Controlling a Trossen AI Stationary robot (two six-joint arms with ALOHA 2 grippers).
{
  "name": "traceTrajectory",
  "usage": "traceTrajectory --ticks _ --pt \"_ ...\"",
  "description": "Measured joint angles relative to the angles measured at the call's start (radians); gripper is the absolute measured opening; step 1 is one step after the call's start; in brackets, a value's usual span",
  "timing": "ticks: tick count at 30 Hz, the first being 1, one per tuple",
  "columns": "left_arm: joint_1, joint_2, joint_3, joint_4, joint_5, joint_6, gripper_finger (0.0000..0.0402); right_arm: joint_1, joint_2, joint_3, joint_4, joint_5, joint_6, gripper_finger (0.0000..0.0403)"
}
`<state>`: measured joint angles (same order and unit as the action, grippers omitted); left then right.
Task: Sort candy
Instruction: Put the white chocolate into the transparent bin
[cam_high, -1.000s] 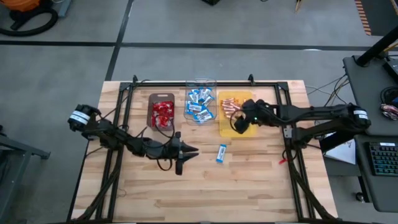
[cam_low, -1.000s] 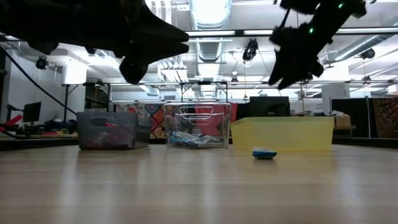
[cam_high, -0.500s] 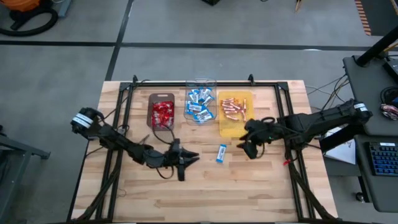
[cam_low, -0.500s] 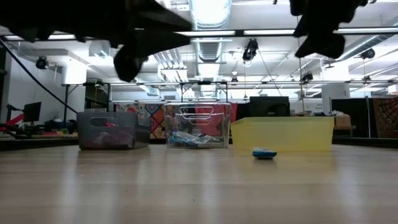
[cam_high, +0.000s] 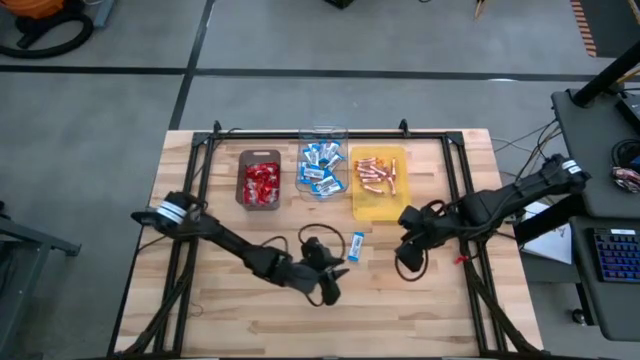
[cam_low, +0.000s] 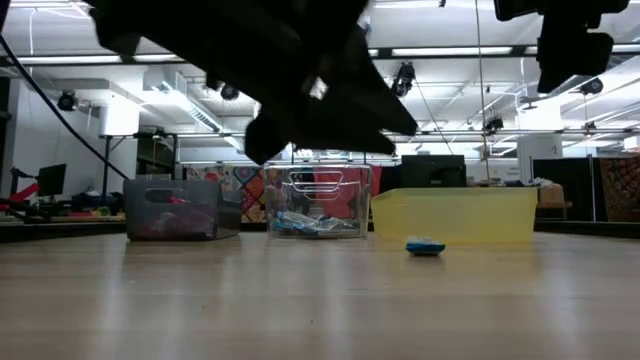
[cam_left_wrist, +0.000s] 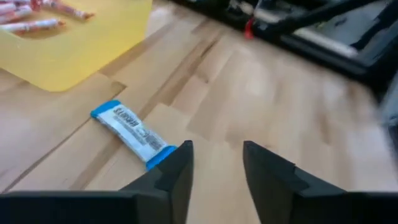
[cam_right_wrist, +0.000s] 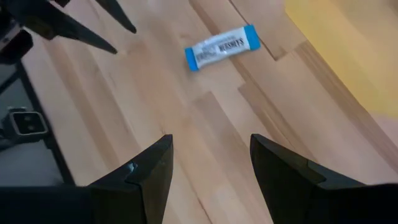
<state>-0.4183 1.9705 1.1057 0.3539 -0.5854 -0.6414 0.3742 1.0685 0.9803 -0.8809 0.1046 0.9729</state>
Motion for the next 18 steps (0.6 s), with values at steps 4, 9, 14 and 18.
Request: traceTrajectory --ticks 4,9,14,18 --pt "0.005 0.077 0.084 -0.065 -0.085 0.052 0.0168 0.002 0.024 0.007 -0.01 0.0 0.005 0.0203" --pt "0.003 0.184 0.154 -0.063 -0.25 0.149 0.0224 0.001 0.048 0.01 -0.01 0.0 -0.007 0.0203" --pt "0.02 0.27 0.191 -0.02 -0.303 0.156 0.0251 0.004 0.059 0.004 -0.013 0.018 -0.029 0.0203" --pt "0.022 0.327 0.198 0.032 -0.374 0.182 0.0253 0.006 0.062 0.003 -0.015 0.047 -0.033 0.0203"
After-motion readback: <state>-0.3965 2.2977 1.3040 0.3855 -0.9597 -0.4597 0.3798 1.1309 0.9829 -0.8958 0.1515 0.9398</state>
